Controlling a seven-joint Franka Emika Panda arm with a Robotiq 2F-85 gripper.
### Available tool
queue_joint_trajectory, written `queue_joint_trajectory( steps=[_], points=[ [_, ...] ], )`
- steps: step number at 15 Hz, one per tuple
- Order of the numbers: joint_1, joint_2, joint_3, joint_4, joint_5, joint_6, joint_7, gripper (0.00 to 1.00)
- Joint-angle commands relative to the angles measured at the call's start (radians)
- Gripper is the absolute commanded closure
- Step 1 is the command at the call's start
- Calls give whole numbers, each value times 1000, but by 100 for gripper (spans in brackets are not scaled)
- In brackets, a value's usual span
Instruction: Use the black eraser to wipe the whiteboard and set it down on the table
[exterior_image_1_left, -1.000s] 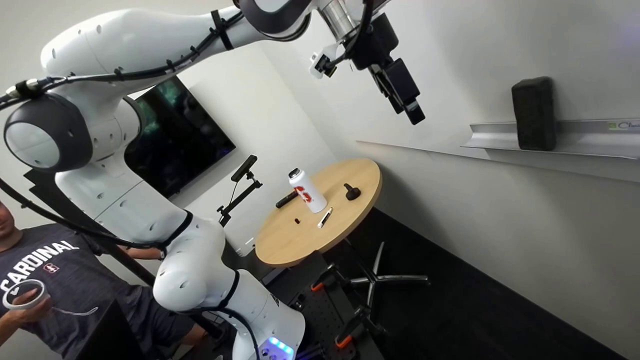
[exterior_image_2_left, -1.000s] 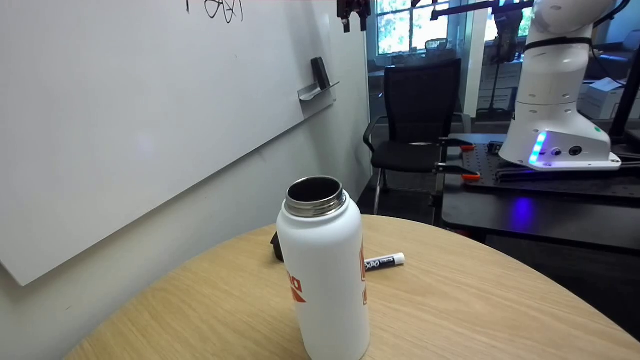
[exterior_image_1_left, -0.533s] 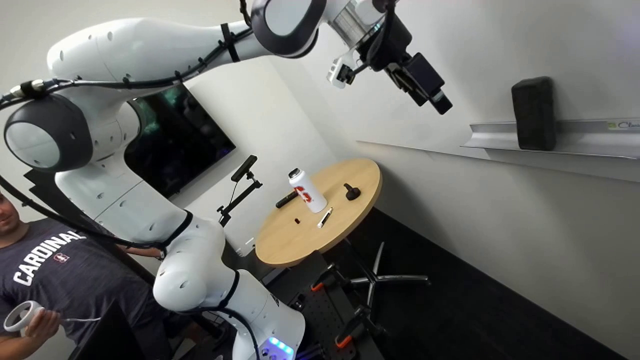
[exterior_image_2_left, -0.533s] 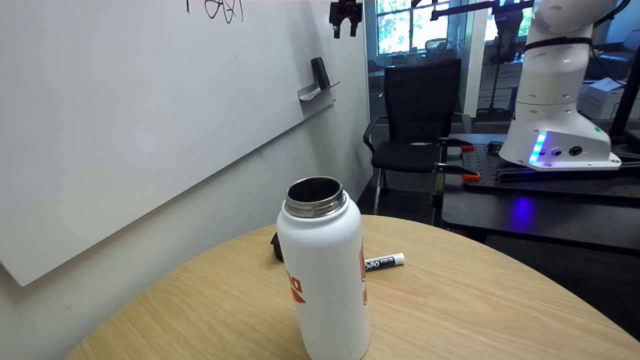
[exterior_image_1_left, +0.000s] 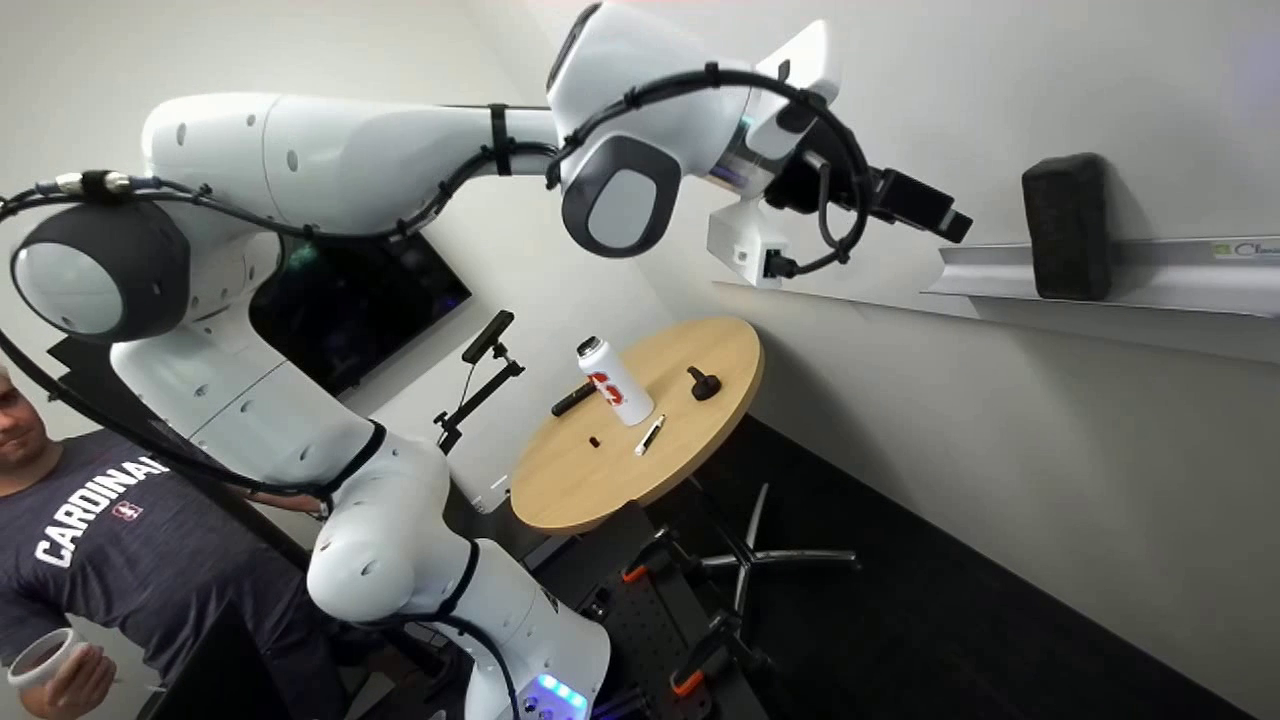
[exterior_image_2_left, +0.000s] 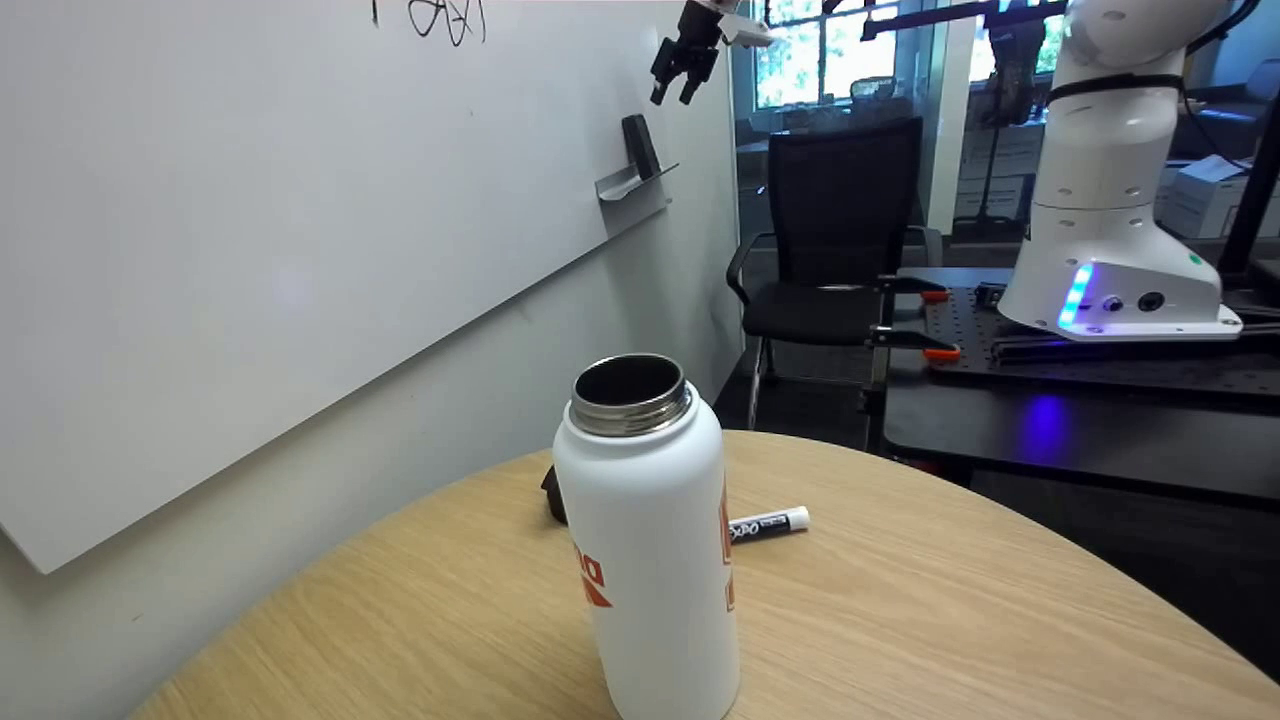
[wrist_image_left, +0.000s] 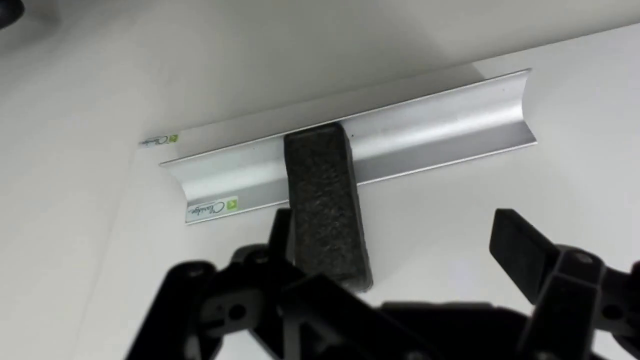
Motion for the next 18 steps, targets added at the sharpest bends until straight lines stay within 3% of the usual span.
queue_joint_trajectory(
  steps=[1, 6, 8, 12, 18],
  points=[
    [3, 4, 0, -27, 48, 42, -63, 0],
    [7, 10, 0, -58, 77, 77, -108, 0],
    [5, 49, 7, -61, 34, 197, -70, 0],
    [23, 102, 13, -43, 110, 309, -135, 0],
    [-7, 154, 39, 15, 190, 295, -254, 0]
  ],
)
